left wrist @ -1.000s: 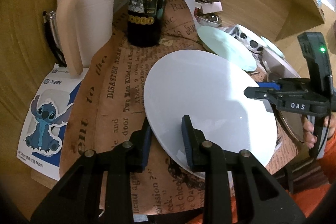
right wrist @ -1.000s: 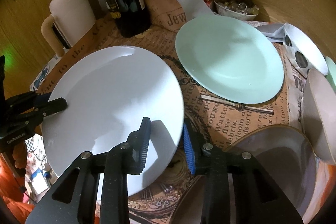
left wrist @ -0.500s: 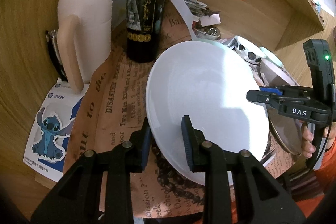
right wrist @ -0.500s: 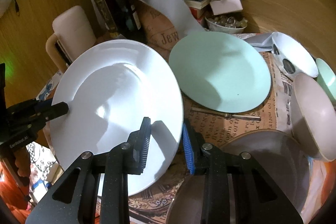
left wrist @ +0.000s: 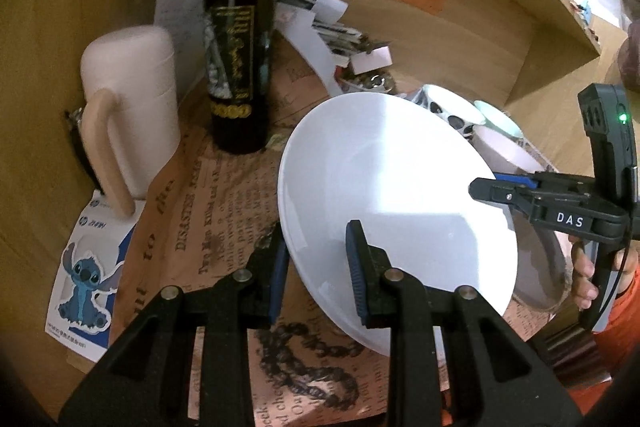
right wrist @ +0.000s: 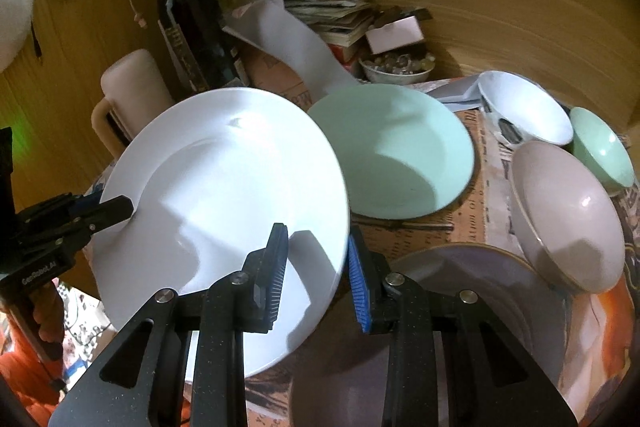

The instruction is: Organize plates and bowls

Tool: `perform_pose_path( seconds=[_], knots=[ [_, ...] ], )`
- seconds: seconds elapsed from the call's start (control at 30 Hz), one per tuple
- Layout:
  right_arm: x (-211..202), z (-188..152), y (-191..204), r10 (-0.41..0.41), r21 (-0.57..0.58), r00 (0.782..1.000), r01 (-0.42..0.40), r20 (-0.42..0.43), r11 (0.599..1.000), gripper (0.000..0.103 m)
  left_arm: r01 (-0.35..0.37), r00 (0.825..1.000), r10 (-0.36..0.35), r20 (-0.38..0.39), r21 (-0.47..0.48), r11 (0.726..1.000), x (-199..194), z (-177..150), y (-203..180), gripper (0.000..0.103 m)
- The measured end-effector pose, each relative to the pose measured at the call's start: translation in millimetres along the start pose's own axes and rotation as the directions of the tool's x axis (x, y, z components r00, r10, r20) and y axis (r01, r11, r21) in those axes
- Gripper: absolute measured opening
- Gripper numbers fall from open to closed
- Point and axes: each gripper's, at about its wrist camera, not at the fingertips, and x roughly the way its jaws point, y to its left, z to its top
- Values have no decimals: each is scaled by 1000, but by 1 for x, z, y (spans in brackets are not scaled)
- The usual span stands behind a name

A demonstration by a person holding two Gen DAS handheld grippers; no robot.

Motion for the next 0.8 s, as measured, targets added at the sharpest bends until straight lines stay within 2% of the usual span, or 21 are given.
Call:
perform_pose_path(
  seconds=[0.27, 0.8],
  knots=[
    [-19, -10, -18, -20, 42, 999, 19, 26, 999, 27, 33, 999, -34, 19, 36, 999, 3, 4, -24, 28],
    [-53, -42, -62, -59, 133, 997, 52, 53, 990, 27, 90, 996, -90, -2, 109, 990, 19, 6, -82, 28]
  ],
)
